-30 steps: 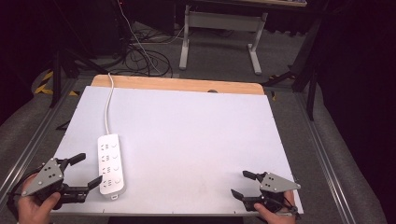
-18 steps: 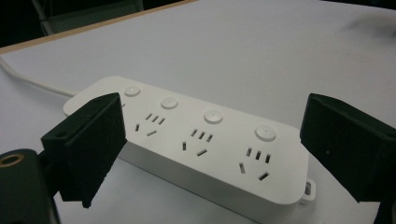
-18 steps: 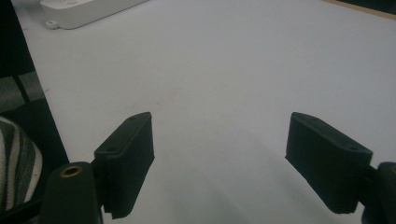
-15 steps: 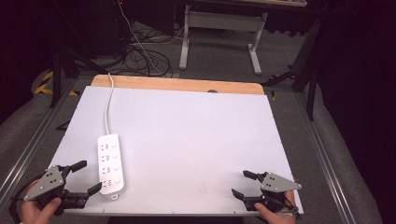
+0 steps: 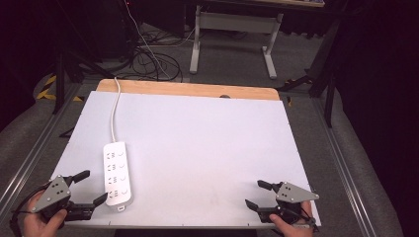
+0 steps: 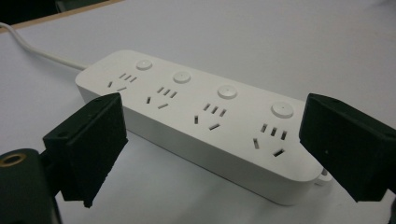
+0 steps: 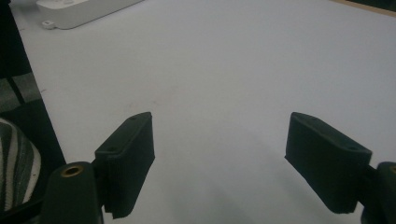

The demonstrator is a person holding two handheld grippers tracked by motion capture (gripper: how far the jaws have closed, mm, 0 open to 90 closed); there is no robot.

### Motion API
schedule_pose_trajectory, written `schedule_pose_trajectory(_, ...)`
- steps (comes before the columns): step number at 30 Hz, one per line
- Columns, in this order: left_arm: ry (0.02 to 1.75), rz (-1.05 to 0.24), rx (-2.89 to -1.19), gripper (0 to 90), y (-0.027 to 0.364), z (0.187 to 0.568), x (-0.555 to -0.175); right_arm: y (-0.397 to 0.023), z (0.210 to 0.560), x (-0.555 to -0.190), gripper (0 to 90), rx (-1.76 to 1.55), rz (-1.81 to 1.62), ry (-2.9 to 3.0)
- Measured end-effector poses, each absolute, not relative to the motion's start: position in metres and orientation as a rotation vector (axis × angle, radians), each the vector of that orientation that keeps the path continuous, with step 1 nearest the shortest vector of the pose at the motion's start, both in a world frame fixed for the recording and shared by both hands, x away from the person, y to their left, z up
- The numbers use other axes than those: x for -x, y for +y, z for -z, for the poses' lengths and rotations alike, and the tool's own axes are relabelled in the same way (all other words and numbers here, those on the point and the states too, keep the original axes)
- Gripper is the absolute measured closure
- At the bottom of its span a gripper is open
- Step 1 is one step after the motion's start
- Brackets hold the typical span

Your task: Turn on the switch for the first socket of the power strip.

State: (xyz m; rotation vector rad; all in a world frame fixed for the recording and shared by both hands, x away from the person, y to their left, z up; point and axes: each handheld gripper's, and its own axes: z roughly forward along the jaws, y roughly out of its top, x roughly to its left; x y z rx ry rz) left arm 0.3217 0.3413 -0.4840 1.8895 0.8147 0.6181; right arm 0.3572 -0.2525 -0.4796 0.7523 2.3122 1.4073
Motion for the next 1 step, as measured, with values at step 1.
schedule_pose_trajectory(1,0.809,-0.626,-1.891,8.3,0.3409,0.4833,-0.3214,-0.2522,0.4794,-0.3574,24.4,-0.753,-1.403,2.311)
